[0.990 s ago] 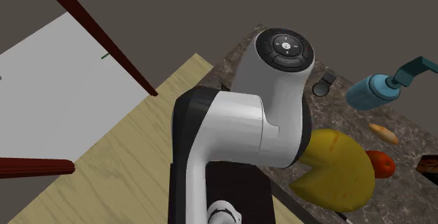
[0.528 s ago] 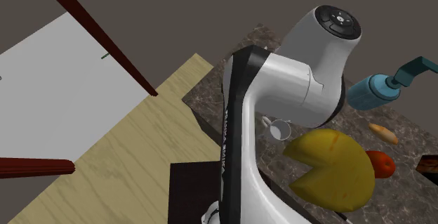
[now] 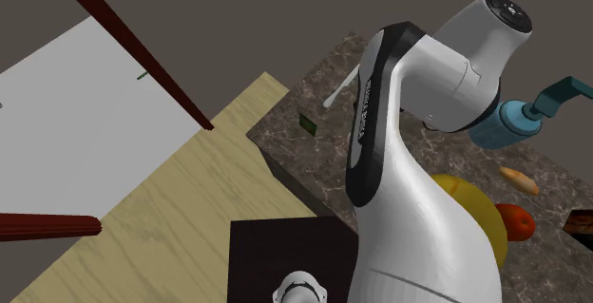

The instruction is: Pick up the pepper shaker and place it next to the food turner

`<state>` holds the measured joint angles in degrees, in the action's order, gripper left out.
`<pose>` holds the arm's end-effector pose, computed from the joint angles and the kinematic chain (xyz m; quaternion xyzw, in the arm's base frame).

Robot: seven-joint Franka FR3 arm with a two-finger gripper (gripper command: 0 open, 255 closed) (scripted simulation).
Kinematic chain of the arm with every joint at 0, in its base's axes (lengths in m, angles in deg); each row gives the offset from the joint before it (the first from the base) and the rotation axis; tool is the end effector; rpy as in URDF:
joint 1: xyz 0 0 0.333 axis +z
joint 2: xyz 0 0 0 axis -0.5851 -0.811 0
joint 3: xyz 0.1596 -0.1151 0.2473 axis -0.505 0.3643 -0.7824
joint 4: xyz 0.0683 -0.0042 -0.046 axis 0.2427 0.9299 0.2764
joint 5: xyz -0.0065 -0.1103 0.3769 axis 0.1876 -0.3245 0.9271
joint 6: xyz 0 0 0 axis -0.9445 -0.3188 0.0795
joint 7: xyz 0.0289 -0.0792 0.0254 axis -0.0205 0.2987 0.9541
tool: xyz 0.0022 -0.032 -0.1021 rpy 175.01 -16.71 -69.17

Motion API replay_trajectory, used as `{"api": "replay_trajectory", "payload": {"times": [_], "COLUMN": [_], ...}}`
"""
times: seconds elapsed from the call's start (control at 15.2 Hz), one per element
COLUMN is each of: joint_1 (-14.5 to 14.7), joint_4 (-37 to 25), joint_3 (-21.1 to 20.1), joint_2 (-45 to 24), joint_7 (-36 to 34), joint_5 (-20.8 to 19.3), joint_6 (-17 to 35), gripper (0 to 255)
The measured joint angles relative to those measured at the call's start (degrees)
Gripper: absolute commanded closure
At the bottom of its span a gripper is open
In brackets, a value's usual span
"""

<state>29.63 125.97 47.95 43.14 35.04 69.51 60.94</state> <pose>0.4783 -0.2411 0.5505 -0.9934 -0.0552 -0.0360 0.0935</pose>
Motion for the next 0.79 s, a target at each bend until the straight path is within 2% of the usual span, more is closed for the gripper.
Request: {"api": "replay_trajectory", "payload": {"times": [0.46,0.79], "joint_1": [0.18,0.18], "joint_4": [4.03,4.43], "joint_3": [-0.11,-0.1], "joint_2": [-1.05,-1.16], "joint_7": [0.76,0.88], "joint_5": [0.79,0.87], "joint_6": [4.83,5.34], "gripper": [0,0]}}
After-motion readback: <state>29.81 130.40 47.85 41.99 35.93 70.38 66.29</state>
